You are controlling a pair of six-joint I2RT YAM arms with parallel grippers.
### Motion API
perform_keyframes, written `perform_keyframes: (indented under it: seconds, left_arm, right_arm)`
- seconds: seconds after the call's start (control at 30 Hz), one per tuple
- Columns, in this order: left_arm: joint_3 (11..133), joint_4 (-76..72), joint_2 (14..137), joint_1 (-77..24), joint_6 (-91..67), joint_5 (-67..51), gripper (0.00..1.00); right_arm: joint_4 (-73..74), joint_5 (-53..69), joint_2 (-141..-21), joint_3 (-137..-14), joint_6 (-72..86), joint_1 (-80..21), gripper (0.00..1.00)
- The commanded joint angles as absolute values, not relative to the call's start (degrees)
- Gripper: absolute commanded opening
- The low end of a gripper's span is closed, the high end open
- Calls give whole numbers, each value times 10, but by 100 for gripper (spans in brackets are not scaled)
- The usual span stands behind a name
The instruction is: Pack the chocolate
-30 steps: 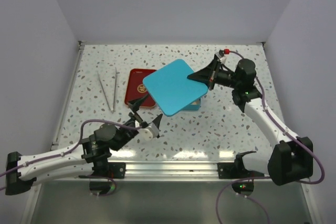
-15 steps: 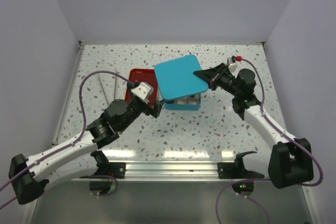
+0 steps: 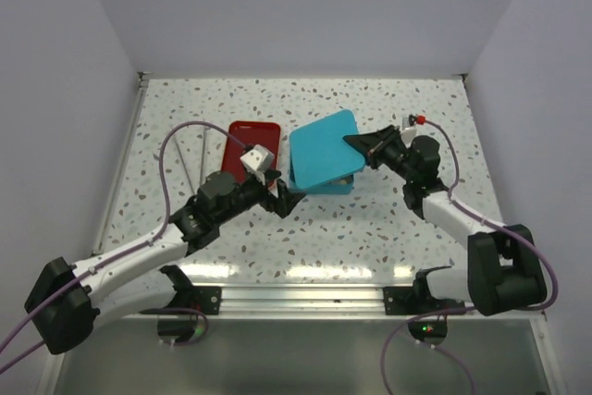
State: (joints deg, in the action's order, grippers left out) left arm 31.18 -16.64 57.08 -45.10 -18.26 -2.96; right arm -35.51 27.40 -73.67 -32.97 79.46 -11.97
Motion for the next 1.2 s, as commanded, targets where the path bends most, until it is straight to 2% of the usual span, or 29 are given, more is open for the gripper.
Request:
perform_keyframes:
  seconds: [0.0,0.13,0.23,0.4,0.5,0.53,0.63,0.8,1.17]
  left_arm:
    - [303,-205,544,-445,-163,-114,100]
    - [293,-171,524,-434,-174,-86,100]
    - [294,-157,547,-388,-230,-93,99]
    - [288,-294,617,-315,-374,-188,93]
    - [318,-347,682,-313,-417,-223,82]
    - [328,-345,692,-312,-423,-219,75]
    - [378,-268,720,-312,-413,-176,65]
    - [392,-239,724,-312,-406,-123,68]
    - [428,-230,795,-313,-404,-116,65]
  right_arm:
    - [-438,254,-749,-340,798,-113,0]
    - [-470,259,-762,-332,811,-111,0]
    - [-472,259,-758,-326,806,-110,0]
    - [-473,258,-749,-320,810,-110,0]
    - [-475,255,-743,-317,813,-110,0]
    - [-472,255,-742,-317,811,-110,0]
    - [-471,254,-737,-316,811,-110,0]
    - [-471,256,-732,-312,807,-111,0]
    - [-553,261,-746,-273,860,-111,0]
